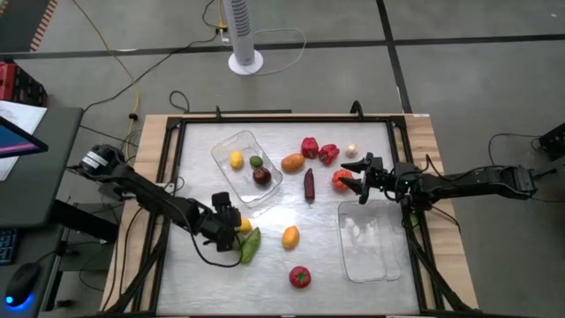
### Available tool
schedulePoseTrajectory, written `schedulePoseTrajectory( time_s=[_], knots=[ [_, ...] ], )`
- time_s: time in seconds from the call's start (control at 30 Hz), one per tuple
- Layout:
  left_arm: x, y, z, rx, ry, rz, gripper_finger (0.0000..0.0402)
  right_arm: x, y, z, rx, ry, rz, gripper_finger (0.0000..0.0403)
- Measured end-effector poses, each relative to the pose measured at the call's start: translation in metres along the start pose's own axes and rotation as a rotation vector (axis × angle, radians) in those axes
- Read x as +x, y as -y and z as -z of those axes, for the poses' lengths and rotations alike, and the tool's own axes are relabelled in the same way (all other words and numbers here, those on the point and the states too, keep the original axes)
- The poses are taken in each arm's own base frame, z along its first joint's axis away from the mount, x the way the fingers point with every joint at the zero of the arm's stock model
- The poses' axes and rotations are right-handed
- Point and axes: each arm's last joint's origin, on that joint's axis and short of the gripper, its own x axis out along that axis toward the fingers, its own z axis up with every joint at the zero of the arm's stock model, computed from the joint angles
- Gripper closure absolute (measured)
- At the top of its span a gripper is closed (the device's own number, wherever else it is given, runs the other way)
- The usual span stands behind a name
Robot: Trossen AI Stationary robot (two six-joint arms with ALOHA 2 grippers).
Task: Sort produce into baskets
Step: Put the left yellow lemon into the top transparent bin
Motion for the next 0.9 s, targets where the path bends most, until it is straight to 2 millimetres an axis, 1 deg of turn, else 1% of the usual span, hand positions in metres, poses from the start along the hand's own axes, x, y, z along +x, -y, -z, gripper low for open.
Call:
schedulePoseTrajectory(
  time_s=[0.17,0.3,0.37,0.53,0.7,0.8,0.9],
  knots=[
    [0.011,-0.004,0.008,-0.035,-0.005,0.062,0.0109,0.000,0.000,0.000,0.000,0.000,0.000,0.0112],
    [0.013,-0.004,0.009,-0.033,0.007,0.062,0.0110,0.000,0.000,0.000,-0.001,0.000,0.000,0.0112],
    [0.014,-0.005,0.011,-0.035,0.008,0.067,0.0118,0.000,0.000,0.000,-0.001,0.000,0.000,0.0112],
    [0.019,-0.005,0.018,-0.036,-0.002,0.095,0.0164,0.000,0.000,0.000,-0.002,0.000,0.000,0.0112],
    [0.016,-0.004,0.015,-0.028,0.003,0.104,0.0229,0.000,0.000,0.000,-0.002,0.000,0.000,0.0112],
    [0.006,-0.005,0.008,0.006,-0.013,0.100,0.0258,0.000,0.000,0.000,-0.002,0.000,0.000,0.0112],
    [-0.008,-0.010,0.001,0.038,-0.054,0.055,0.0265,0.000,0.000,0.000,-0.001,0.000,0.000,0.0112]
  ],
)
